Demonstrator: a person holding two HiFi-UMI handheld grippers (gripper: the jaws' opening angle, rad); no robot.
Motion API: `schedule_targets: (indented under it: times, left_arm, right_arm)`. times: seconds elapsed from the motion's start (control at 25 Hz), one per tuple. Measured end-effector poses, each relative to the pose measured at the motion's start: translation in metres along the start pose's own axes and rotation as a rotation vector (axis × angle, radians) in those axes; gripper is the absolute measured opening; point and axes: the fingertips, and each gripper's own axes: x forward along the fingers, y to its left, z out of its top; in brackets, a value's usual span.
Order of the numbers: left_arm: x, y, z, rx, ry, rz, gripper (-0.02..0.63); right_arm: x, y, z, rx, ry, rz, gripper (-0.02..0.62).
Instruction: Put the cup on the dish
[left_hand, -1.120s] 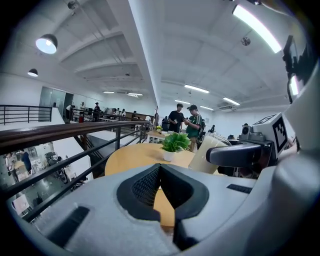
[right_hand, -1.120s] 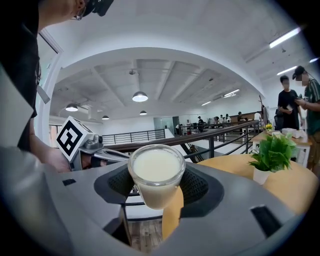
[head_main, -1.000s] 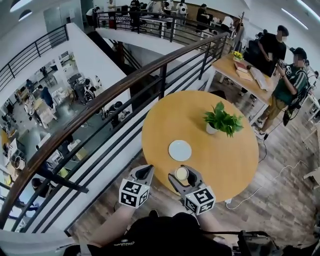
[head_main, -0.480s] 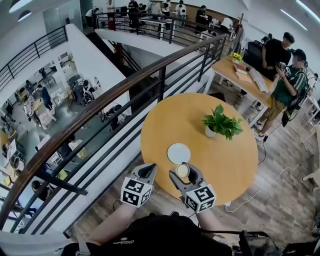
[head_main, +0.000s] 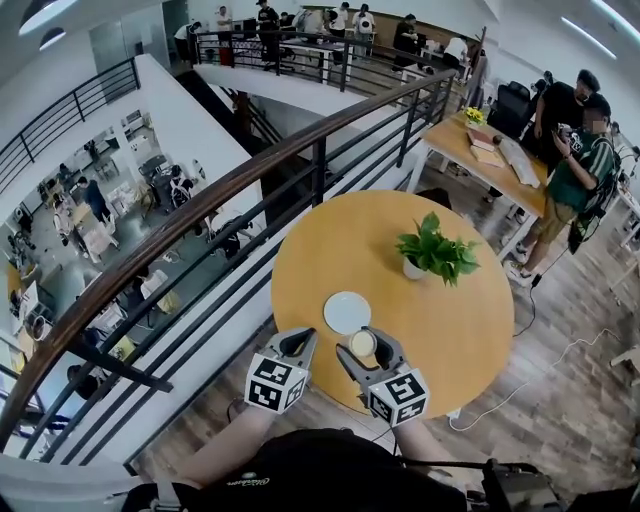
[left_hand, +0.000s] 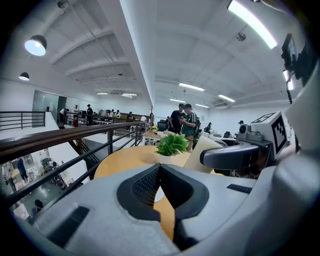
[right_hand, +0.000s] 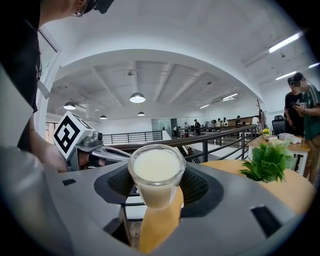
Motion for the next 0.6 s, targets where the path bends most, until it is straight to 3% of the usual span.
schedule_targets:
  times: [0.6]
  left_arm:
    - [0.018,-0.004,-0.019,-0.027,0.061,0.032,-0.005]
  right_arm:
    - [0.001,-0.021,-0.021,0.033,0.053,0.019,0.259]
